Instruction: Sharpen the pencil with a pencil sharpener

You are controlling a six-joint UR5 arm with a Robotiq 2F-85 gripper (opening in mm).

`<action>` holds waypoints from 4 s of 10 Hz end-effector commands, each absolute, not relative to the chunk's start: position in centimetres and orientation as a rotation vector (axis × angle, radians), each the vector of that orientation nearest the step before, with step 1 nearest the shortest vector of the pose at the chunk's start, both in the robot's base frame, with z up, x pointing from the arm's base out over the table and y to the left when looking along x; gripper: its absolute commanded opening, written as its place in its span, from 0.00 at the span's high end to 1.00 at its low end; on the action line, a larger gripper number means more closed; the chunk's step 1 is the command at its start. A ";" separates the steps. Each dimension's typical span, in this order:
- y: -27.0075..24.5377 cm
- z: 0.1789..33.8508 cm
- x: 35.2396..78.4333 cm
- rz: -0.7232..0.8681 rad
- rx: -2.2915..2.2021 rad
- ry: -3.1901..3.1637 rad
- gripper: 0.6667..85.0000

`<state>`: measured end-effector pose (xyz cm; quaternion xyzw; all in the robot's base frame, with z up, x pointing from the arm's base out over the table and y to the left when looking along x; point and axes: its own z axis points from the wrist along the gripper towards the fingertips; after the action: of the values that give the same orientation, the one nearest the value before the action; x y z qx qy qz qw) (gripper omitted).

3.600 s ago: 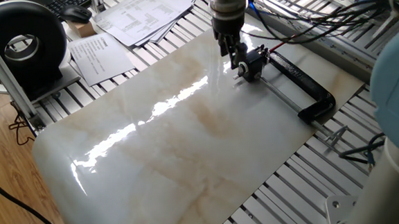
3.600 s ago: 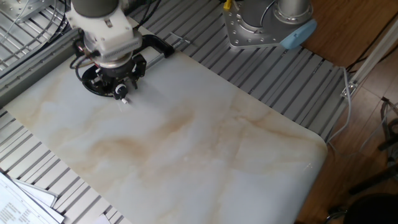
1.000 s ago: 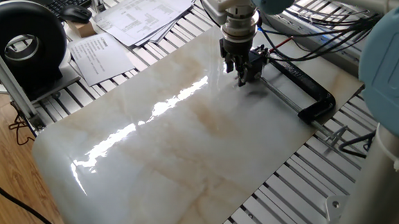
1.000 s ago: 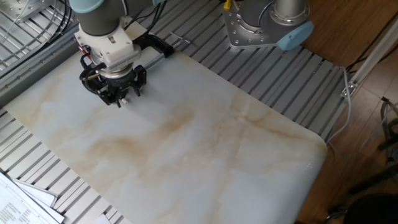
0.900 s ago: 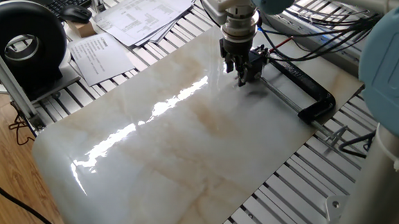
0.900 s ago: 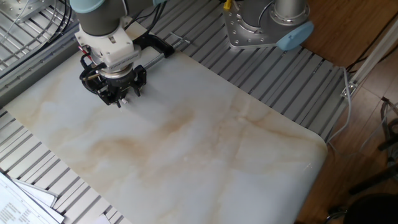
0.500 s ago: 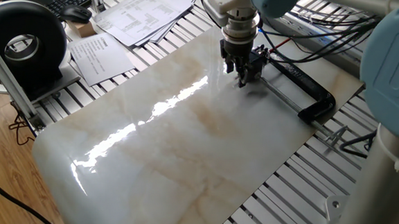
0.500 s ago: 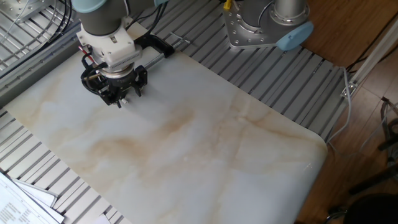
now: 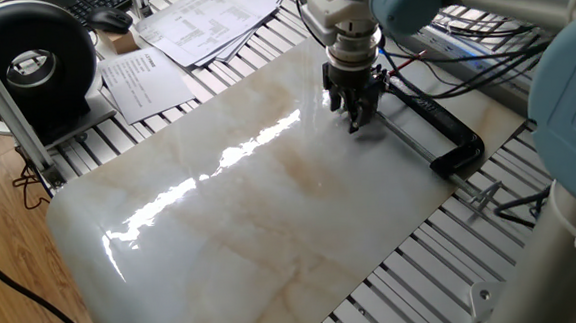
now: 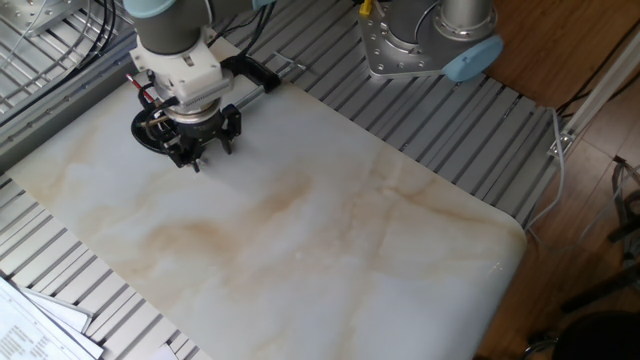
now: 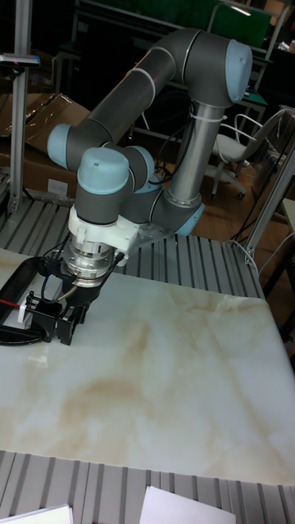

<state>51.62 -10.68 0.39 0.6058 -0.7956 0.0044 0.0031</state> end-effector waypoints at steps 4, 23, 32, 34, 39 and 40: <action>-9.6 0.4 48.9 0.019 1.856 -2.525 0.26; -10.1 9.7 52.5 -0.085 1.940 -2.374 1.00; -9.7 6.8 57.5 -0.012 2.150 -2.302 0.25; -9.7 6.6 58.2 -0.028 2.160 -2.305 0.25; -9.9 5.4 59.3 -0.011 2.189 -2.302 0.27; -9.8 4.7 59.4 -0.024 2.197 -2.307 0.27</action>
<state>58.82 -9.99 5.61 0.6885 -0.7252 -0.0028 -0.0095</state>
